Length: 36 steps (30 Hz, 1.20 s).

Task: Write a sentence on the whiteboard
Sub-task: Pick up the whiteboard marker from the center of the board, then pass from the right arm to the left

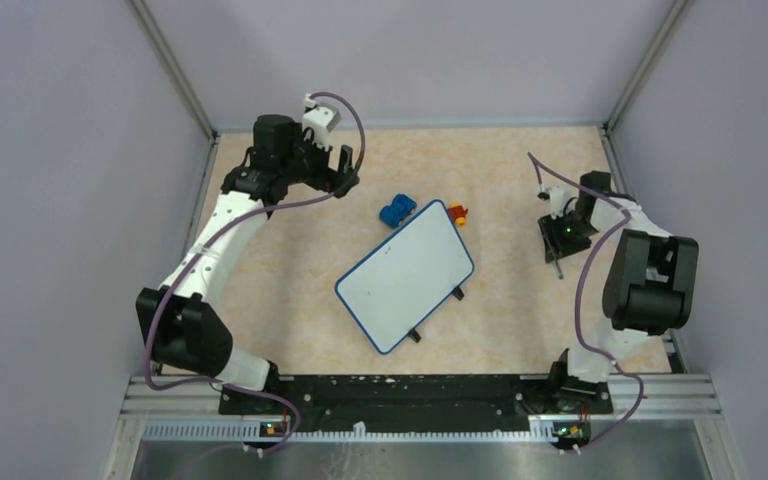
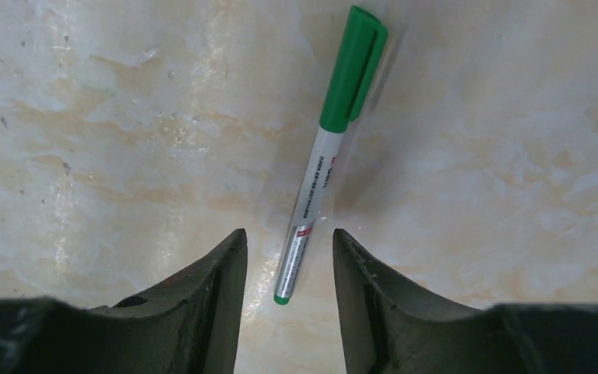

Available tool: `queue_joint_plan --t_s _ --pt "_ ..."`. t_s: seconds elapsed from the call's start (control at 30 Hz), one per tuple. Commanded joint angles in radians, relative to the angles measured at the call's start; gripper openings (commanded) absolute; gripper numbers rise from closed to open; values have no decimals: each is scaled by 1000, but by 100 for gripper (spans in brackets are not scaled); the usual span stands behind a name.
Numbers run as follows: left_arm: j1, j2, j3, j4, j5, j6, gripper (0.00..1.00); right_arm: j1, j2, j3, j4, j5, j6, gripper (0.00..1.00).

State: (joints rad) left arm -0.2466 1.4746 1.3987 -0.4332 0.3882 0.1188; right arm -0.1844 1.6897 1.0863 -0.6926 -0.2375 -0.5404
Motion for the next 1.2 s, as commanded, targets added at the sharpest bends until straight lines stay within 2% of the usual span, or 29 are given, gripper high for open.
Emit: queue_joint_plan --t_s 0.0,0.27,0.37,0.47,0.57,0.73,0.87,1.03,1.17 --pt "2 -31 1 40 19 -1 99 -3 25 -26 90 50 -15 42" --pt "3 -26 -3 45 11 -6 99 -3 64 -59 135 89 -17 37" --pt "3 -19 1 42 13 -10 99 -3 64 -73 134 88 -14 28" --pt "2 -8 23 20 39 -24 99 -3 50 -76 113 72 -11 9" --pt "1 -1 45 6 59 -40 99 -3 19 -56 81 51 -12 0" --pt "1 10 84 -21 68 -34 99 -3 -49 65 -73 -75 -32 0" --pt "1 29 209 -119 91 15 99 7 -108 224 -195 -218 -37 0" --pt "1 42 357 -241 253 117 99 69 -138 417 -344 -370 -28 0" --pt "-4 16 359 -243 402 227 99 137 -147 553 -466 -514 -49 0"
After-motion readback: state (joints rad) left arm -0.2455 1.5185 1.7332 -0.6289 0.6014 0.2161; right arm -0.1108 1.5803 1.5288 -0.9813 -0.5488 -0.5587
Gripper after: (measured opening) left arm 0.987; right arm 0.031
